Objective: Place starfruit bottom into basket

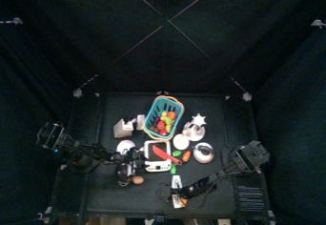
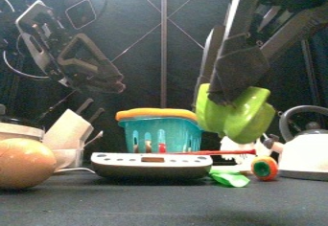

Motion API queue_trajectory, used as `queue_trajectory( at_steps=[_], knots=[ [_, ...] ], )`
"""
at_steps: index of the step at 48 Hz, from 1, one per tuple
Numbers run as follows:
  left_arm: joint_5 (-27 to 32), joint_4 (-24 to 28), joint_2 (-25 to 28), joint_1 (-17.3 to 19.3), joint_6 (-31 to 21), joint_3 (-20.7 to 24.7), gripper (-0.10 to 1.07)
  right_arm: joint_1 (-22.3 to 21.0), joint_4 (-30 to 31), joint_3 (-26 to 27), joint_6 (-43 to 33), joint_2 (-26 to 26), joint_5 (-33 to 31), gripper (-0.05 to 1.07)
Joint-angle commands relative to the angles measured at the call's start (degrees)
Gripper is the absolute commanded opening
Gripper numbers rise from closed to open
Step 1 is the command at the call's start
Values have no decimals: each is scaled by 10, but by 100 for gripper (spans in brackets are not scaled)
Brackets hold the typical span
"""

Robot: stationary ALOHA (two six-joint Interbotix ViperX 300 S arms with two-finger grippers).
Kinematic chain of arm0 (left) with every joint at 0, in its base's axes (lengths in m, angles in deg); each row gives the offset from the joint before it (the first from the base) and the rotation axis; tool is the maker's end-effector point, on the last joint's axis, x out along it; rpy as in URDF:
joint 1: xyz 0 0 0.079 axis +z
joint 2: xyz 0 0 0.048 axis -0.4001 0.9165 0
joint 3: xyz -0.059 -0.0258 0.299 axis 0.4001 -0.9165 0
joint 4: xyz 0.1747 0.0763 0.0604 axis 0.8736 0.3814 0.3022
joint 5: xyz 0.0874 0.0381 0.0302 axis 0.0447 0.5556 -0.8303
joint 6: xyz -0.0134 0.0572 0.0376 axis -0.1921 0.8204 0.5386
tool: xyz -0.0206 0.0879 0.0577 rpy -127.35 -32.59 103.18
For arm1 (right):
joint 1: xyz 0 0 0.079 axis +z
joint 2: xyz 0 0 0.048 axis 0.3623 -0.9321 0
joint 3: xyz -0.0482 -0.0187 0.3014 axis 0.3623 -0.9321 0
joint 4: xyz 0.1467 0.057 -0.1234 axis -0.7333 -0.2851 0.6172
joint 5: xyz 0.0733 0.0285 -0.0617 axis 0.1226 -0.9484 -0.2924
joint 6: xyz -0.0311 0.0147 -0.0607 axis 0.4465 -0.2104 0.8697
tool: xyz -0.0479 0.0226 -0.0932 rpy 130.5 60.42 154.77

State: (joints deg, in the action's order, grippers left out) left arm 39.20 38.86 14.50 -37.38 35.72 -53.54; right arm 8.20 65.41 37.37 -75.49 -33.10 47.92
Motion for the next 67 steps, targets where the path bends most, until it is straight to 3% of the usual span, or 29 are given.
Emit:
queue_trajectory(
  at_steps=[1,11,19,35,46,53,67],
  knots=[
    [-3,-3,-2,-2,0,7,72,-9,10,6,0,37,-10,74],
    [-3,-1,-2,-2,2,6,72,-48,65,7,8,86,-75,74],
    [-3,-1,-2,-4,3,7,72,-120,119,4,8,116,-100,74],
    [-4,14,-1,-2,4,5,72,-317,156,23,-1,120,-32,74],
    [-3,18,4,-2,4,6,72,-411,100,39,-4,92,14,75],
    [-3,26,9,-2,4,11,72,-438,60,48,6,68,21,79],
    [-3,34,11,-1,3,12,72,-452,59,59,6,46,38,98]
  ],
)
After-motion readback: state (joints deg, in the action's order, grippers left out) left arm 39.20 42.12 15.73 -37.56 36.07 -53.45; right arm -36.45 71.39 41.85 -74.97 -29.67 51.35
